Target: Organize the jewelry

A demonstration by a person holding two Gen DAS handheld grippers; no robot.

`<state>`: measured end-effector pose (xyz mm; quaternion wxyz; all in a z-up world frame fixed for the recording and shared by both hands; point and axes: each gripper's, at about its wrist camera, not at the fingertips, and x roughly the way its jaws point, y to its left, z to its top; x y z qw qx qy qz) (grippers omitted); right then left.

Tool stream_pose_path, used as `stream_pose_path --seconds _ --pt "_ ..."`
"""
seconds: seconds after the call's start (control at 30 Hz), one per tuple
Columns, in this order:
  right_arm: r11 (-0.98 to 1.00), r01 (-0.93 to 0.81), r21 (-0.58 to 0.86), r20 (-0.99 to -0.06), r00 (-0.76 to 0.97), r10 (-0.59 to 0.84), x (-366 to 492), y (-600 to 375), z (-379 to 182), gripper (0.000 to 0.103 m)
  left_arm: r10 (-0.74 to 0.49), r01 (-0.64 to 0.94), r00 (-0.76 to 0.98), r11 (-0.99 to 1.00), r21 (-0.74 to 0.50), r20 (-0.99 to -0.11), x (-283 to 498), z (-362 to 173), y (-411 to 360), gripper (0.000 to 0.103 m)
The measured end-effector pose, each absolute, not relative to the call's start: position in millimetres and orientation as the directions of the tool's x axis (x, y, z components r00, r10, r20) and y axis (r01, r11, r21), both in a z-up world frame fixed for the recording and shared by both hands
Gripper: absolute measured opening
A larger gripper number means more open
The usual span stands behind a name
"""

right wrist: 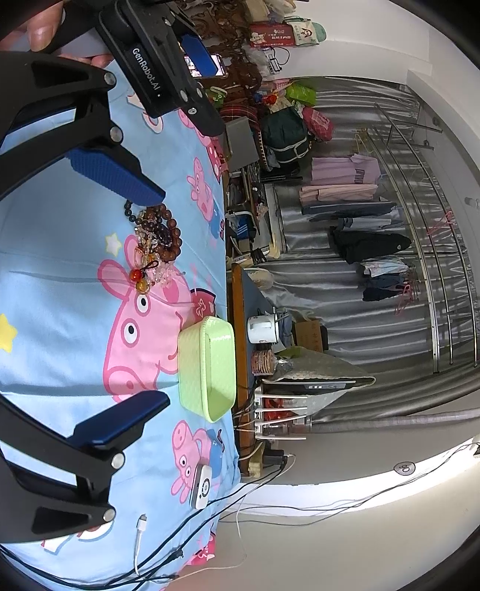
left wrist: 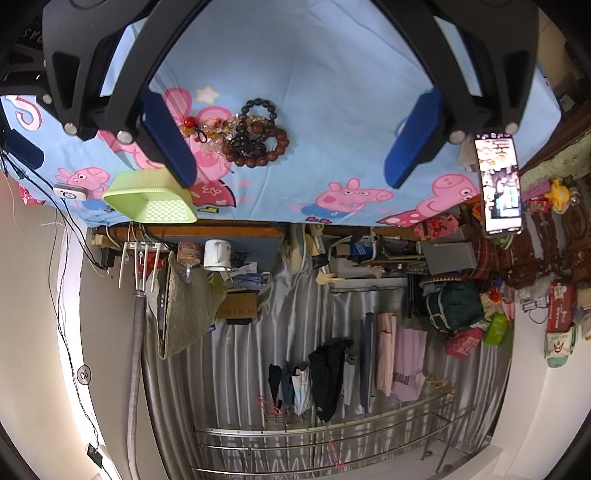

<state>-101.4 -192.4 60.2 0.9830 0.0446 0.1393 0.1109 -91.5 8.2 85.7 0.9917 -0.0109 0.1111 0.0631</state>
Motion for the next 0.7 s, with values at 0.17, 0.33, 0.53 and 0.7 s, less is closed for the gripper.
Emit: stream_pose_path --seconds 0.17,0.33,0.53,0.7 --pt "0.971 -0.208 0.120 -0.269 0.934 0.234 -101 -191 59 0.072 0.121 -0.124 0.965 0.992 -0.002 -0.232 -92 84 10 0.098" --pt "0.970 -0.219 0.107 -0.291 0.926 0.241 -95 -185 54 0.072 0.123 -0.126 0.961 0.992 0.003 -0.250 -87 82 21 0.098" --pt "0.962 -0.263 0.080 -0.337 0.901 0.274 -73 -174 52 0.072 0.084 -0.102 0.935 0.994 -0.035 -0.344 -56 75 67 0.098" --pt "0.930 -0.352 0.106 -0.425 0.830 0.362 -23 -162 57 0.041 -0.101 0.010 0.862 0.983 -0.181 -0.497 -1 71 104 0.084"
